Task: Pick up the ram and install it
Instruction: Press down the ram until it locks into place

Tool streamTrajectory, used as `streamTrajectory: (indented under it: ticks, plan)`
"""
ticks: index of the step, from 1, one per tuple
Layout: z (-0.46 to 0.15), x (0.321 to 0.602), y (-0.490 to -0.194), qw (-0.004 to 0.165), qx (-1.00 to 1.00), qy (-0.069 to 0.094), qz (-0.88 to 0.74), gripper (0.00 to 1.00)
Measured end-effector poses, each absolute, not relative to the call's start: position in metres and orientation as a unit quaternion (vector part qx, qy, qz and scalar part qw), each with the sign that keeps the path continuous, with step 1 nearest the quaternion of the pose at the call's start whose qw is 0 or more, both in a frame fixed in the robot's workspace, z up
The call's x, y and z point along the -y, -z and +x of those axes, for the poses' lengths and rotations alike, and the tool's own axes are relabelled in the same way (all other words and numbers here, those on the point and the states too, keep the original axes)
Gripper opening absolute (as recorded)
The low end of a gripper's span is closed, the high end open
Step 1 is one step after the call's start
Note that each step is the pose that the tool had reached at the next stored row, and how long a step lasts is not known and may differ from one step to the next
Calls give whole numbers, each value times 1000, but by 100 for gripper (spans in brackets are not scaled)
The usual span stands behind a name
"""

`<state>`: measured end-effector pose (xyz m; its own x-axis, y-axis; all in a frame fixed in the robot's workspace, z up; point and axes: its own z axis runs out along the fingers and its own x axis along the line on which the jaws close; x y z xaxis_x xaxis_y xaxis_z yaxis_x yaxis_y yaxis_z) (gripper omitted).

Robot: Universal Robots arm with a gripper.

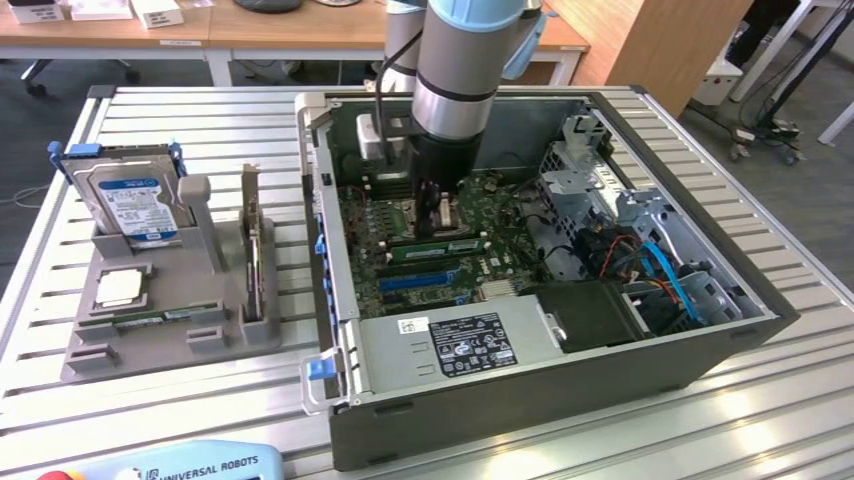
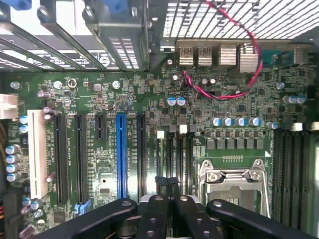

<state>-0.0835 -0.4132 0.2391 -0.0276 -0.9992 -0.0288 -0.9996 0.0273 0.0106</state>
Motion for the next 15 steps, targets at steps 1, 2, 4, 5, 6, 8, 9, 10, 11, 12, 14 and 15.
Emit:
streamTrajectory:
  ticks: [1, 2, 4, 5, 6, 8, 9, 10, 11, 12, 14, 15]
  plan:
    - [-83, 413, -241, 7, -717, -14, -697, 10]
    - [-83, 413, -244, 7, -717, -14, -697, 10]
    - [-83, 413, -247, 7, -717, -14, -697, 10]
    - [-83, 413, -249, 7, -717, -14, -697, 10]
    - [-83, 413, -250, 7, -717, -14, -697, 10]
    - [-83, 413, -251, 7, -717, -14, -697, 10]
    - [-83, 413, -251, 7, -717, -14, -697, 10]
    - [-83, 413, -251, 7, -717, -14, -697, 10]
    - [-83, 413, -251, 7, -717, -14, -697, 10]
    - [-83, 413, -251, 7, -717, -14, -697, 10]
    - [-83, 413, -251, 7, -717, -14, -697, 10]
    - [-82, 413, -251, 6, -717, -14, -697, 10]
